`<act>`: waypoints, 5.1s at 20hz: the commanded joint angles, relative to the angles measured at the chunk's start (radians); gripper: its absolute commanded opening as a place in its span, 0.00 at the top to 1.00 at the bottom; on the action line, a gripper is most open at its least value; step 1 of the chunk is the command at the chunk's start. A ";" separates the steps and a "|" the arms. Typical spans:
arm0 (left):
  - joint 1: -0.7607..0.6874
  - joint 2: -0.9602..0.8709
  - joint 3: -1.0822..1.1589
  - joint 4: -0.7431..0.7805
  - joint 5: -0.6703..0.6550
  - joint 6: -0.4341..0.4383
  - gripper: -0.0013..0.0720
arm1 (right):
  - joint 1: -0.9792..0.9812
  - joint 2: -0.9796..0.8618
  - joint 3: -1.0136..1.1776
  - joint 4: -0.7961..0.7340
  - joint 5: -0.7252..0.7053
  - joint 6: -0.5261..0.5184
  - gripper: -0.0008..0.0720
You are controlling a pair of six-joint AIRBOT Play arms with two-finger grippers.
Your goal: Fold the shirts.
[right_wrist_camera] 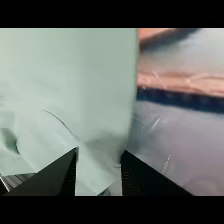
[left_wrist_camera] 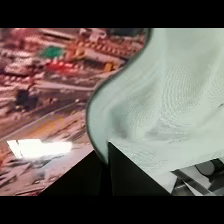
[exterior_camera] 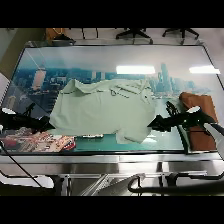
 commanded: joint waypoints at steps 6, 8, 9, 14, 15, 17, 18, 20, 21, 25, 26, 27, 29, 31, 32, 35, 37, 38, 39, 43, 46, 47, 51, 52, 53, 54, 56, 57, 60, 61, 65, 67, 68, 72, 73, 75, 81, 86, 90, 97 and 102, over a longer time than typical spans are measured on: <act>0.014 0.131 0.024 -0.238 -0.064 0.074 0.97 | 0.015 0.047 0.093 0.357 0.156 -0.201 0.97; 0.036 0.262 0.109 -0.398 -0.155 0.112 0.97 | 0.012 0.142 0.233 0.429 0.211 -0.200 0.97; 0.050 0.337 0.171 -0.498 -0.192 0.117 0.97 | 0.005 0.205 0.323 0.472 0.211 -0.201 0.97; 0.169 0.684 0.486 -0.954 -0.196 0.118 0.97 | -0.026 0.477 0.764 0.521 0.039 -0.201 0.97; 0.199 0.732 0.545 -0.976 -0.186 0.095 0.97 | -0.028 0.514 0.840 0.496 0.004 -0.201 0.97; 0.238 0.804 0.643 -0.988 -0.156 0.058 0.97 | -0.028 0.562 0.955 0.418 -0.061 -0.201 0.97; 0.240 0.814 0.681 -0.986 -0.155 0.047 0.97 | -0.028 0.576 1.001 0.374 -0.082 -0.200 0.97; 0.240 0.788 0.761 -0.968 -0.159 0.024 0.97 | -0.028 0.583 1.051 0.312 -0.085 -0.185 0.97; 0.240 0.759 0.804 -0.934 -0.166 -0.003 0.97 | -0.028 0.581 1.052 0.270 -0.084 -0.172 0.97; 0.182 0.619 0.850 -0.752 -0.232 -0.036 0.97 | -0.027 0.481 1.023 0.129 -0.021 -0.087 0.97; 0.125 0.581 0.811 -0.693 -0.232 -0.039 0.97 | -0.027 0.444 0.994 0.129 -0.011 -0.086 0.97; 0.062 0.543 0.769 -0.624 -0.225 -0.038 0.97 | -0.026 0.397 0.949 0.139 0.004 -0.084 0.97; -0.101 0.444 0.677 -0.452 -0.172 -0.001 0.97 | -0.025 0.300 0.825 0.154 0.000 -0.086 0.97; -0.253 0.311 0.602 -0.267 -0.035 0.003 0.97 | -0.011 0.180 0.710 0.155 -0.051 -0.135 0.97; -0.305 0.235 0.583 -0.192 0.035 -0.001 0.97 | -0.003 0.111 0.671 0.155 -0.085 -0.157 0.97; -0.365 -0.046 0.642 -0.115 0.142 -0.058 0.97 | 0.003 -0.129 0.666 0.201 -0.187 -0.192 0.97; -0.365 -0.224 0.762 -0.116 0.108 -0.108 0.97 | 0.003 -0.252 0.693 0.297 -0.233 -0.250 0.97; -0.362 -0.296 0.822 -0.116 0.084 -0.120 0.97 | 0.003 -0.306 0.719 0.326 -0.243 -0.260 0.97; -0.360 -0.346 0.867 -0.115 0.068 -0.129 0.97 | 0.003 -0.352 0.755 0.331 -0.242 -0.261 0.97; -0.353 -0.441 1.007 -0.089 0.014 -0.166 0.97 | 0.000 -0.419 0.860 0.317 -0.226 -0.261 0.97; -0.353 -0.433 1.028 -0.004 -0.055 -0.179 0.97 | -0.012 -0.389 0.875 0.234 -0.153 -0.251 0.97; -0.353 -0.430 1.014 0.021 -0.072 -0.180 0.97 | -0.016 -0.378 0.875 0.180 -0.122 -0.225 0.97; -0.354 -0.428 0.900 0.043 -0.068 -0.178 0.97 | -0.019 -0.372 0.869 -0.071 -0.026 -0.121 0.97; -0.354 -0.428 0.869 0.043 -0.049 -0.177 0.97 | -0.018 -0.375 0.858 -0.107 -0.024 -0.110 0.97; -0.354 -0.428 0.843 0.043 -0.028 -0.177 0.97 | -0.019 -0.381 0.843 -0.127 -0.026 -0.109 0.97; -0.353 -0.428 0.819 0.043 -0.008 -0.177 0.97 | -0.019 -0.388 0.826 -0.134 -0.029 -0.109 0.97; -0.355 -0.428 0.790 0.071 0.023 -0.177 0.97 | -0.019 -0.409 0.809 -0.134 -0.031 -0.109 0.97; -0.360 -0.428 0.784 0.100 0.033 -0.177 0.97 | -0.018 -0.422 0.809 -0.133 -0.032 -0.109 0.97; -0.366 -0.428 0.783 0.156 0.047 -0.177 0.97 | -0.019 -0.439 0.809 -0.134 -0.058 -0.109 0.97; -0.366 -0.428 0.783 0.156 0.059 -0.177 0.97 | -0.019 -0.439 0.809 -0.134 -0.069 -0.109 0.97; -0.373 -0.428 0.783 0.156 0.069 -0.177 0.97 | -0.013 -0.439 0.809 -0.132 -0.077 -0.109 0.97; -0.388 -0.428 0.784 0.155 0.070 -0.177 0.97 | 0.001 -0.437 0.809 -0.132 -0.076 -0.109 0.97; -0.391 -0.425 0.785 0.154 0.069 -0.177 0.89 | 0.006 -0.433 0.811 -0.132 -0.074 -0.109 0.93; -0.383 -0.365 0.785 0.175 0.024 -0.193 0.09 | 0.001 -0.335 0.819 -0.161 -0.030 -0.061 0.53; -0.367 -0.336 0.785 0.178 -0.002 -0.211 0.09 | -0.010 -0.288 0.819 -0.209 -0.006 -0.010 0.43; -0.324 -0.277 0.784 0.178 -0.076 -0.230 0.09 | -0.043 -0.200 0.810 -0.261 0.071 0.081 0.44; -0.173 -0.056 0.418 0.178 -0.163 -0.216 0.09 | -0.153 0.128 0.383 -0.264 0.178 0.142 0.58; -0.107 0.066 -0.040 0.155 0.029 -0.136 0.09 | -0.195 0.349 -0.009 -0.246 0.129 0.171 0.45; -0.124 0.065 -0.172 -0.039 0.138 -0.016 0.09 | -0.194 0.376 -0.166 -0.181 0.105 0.159 0.45; -0.159 0.047 -0.172 -0.053 0.084 -0.011 0.96 | -0.193 0.316 -0.267 -0.105 0.076 0.103 0.24; -0.159 0.047 -0.172 -0.055 0.064 -0.012 0.96 | -0.084 0.249 -0.284 -0.008 0.075 0.060 0.32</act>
